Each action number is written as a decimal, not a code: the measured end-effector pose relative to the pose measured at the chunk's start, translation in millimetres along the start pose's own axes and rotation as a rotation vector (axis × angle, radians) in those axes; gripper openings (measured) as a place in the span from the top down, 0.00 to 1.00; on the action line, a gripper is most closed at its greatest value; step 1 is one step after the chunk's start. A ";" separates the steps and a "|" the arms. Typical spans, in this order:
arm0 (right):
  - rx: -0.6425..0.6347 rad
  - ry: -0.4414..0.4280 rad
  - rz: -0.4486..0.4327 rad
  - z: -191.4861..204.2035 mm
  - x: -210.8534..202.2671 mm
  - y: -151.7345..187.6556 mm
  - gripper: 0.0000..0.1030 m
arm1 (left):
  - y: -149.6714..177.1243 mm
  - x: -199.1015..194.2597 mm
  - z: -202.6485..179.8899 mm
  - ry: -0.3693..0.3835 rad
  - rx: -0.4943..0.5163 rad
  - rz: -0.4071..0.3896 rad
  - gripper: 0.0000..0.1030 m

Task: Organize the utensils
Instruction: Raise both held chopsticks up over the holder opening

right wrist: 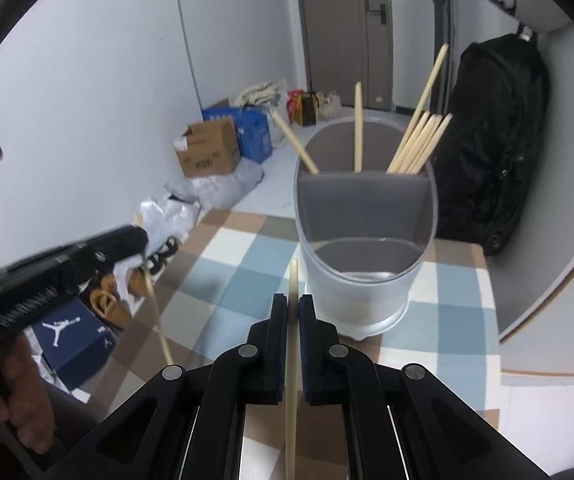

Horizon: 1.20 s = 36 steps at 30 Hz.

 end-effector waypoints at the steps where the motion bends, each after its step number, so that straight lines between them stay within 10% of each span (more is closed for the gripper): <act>1: 0.004 -0.004 -0.012 -1.3 -5.0 -2.1 0.95 | -0.7 -0.5 -2.7 -0.002 0.006 -0.001 0.98; 20: 0.090 -0.111 -0.143 -25.4 -53.5 -34.2 0.95 | -42.3 -14.9 -47.0 -0.037 0.084 -0.035 0.98; 36: 0.116 -0.181 -0.289 -50.2 -110.9 -124.0 0.95 | -118.2 -34.0 -82.8 -0.009 0.166 -0.082 0.98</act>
Point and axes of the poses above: each gripper's, at about its wrist camera, not at the fingertips, and x roughly the way its jaws point, z to its left, y to its underside, the point moved 8 cm from there along x, roughly the way its jaws point, and after that the axes turned 6 degrees about x, right-handed, at the moved point
